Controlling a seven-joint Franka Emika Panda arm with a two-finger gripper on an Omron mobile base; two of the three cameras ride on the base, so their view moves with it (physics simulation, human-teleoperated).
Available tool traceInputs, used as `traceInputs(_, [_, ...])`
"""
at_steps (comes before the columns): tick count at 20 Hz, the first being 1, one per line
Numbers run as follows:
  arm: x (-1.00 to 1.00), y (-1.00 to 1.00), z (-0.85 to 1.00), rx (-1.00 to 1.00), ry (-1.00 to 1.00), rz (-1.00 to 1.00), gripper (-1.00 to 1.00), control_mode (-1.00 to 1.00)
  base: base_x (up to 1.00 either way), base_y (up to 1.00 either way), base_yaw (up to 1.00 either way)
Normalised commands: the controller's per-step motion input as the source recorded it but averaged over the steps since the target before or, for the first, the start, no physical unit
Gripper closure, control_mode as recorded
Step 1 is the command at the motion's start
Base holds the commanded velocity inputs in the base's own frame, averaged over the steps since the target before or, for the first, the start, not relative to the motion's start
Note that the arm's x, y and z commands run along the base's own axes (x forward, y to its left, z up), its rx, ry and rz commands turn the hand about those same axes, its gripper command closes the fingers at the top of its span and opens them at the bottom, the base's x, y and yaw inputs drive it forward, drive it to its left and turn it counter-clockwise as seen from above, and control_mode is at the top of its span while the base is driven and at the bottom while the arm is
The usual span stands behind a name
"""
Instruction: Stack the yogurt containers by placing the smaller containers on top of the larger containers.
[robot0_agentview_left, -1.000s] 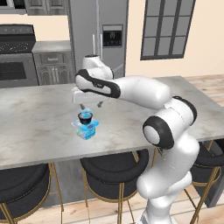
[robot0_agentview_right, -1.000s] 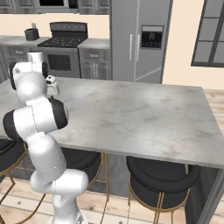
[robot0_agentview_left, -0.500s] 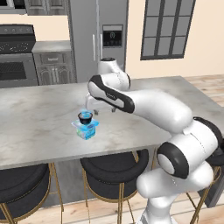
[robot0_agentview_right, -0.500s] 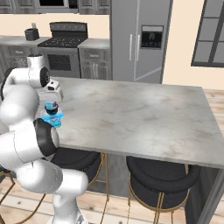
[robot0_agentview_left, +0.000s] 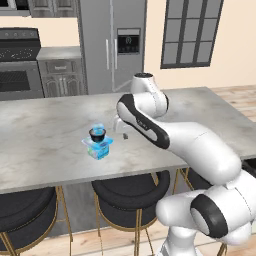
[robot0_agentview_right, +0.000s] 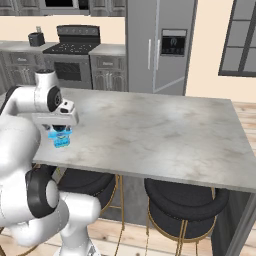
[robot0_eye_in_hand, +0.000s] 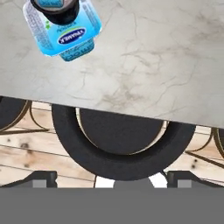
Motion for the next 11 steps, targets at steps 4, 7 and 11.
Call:
traceInputs(4, [-0.12,-0.28,0.00,0.00,0.00,0.00,-1.00,-1.00,0.00,0.00,0.00])
traceInputs(7, [-0.16,-0.30,0.00,0.00,0.00,0.00,-1.00,-1.00,0.00,0.00,0.00])
traceInputs(11, [-0.27,-0.39,-0.01,0.00,0.00,0.00,-1.00,-1.00,0.00,0.00,0.00])
